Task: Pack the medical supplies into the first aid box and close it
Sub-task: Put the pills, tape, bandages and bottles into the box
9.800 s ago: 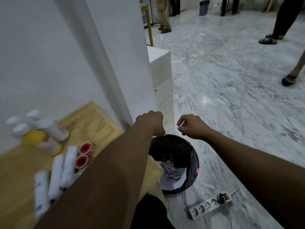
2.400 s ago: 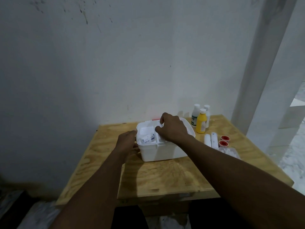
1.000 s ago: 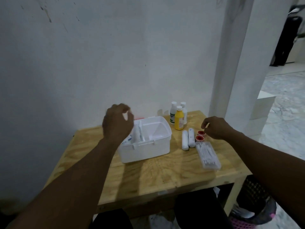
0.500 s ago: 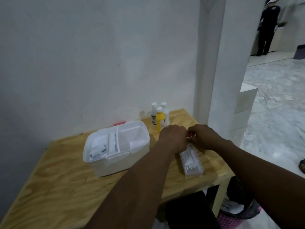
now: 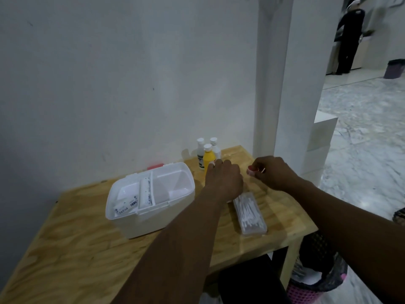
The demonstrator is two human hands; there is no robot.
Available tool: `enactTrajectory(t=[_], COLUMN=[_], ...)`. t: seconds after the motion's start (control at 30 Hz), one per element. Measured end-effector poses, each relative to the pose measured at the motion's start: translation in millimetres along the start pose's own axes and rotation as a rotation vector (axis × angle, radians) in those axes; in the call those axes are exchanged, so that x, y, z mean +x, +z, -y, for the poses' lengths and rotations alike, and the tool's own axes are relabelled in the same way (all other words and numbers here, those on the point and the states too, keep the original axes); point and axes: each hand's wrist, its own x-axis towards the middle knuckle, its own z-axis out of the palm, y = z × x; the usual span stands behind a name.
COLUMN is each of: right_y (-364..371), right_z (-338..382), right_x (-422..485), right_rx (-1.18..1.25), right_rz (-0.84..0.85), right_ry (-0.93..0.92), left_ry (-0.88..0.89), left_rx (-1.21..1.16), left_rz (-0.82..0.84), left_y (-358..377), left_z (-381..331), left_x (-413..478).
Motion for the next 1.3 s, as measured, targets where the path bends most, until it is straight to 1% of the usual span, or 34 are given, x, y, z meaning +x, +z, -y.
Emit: enactTrajectory(t=[0.07,0.2,0.27,0.37,0.5,0.6,0.77,0.97,1.07,1.23,1.3], right_y=[-10.9,-25.6,-25.2,-11.8,22.8,50.2,80.3,95.4,102.4,109.6,112.7], right_z=[9.0,51.3,85.2,141.6,208.4,242.5,268.9,270.1,271.0,277.3,278.4], right_x=[5.2,20.8,27.7,31.4,26.1,20.8,13.0,10.7,10.3,11.7,12.1], right_rx=[0.032,0.102,0.139,0.203,0.240,0.216,0.133,0.019,0.005,-0.022,-0.053], right_rz=[-0.078,-0.154,-0.160,-0.138,-0.080,-0.007,0.102,0.173,0.175,0.167,0.142], right_ry=[-0.006,-0.053,-0.107,-0.213,-0.373,-0.449,-0.479,-0.478,-0.469,-0.463,-0.464], left_ry=[-0.017,-0.044,-0.087,-0.216,-0.395,-0.469,-0.481,-0.435,-0.422,-0.425,-0.446], left_rx=[-0.034,-0.058,-0.056,-0.095,-0.206,-0.269,-0.310,-0.228,-0.191,-0.142,-0.159], left_rz=[-0.098,-0.275,-0.302,-0.308,-0.283,-0.249,-0.169,-0.055,-0.015,-0.015,-0.012], left_y=[-14.3,-56.6,-77.2,-97.2,-104.5,-103.5,-88.5,-73.2,-66.3,-59.2,-58.7], left_z=[7.2,43.6,74.9,131.3,195.3,218.9,231.0,233.0,234.8,240.4,241.2], left_x=[1.4,-4.1,-14.5,-44.2,-100.0,-131.8,-145.7,-141.4,-140.9,-142.3,-142.5])
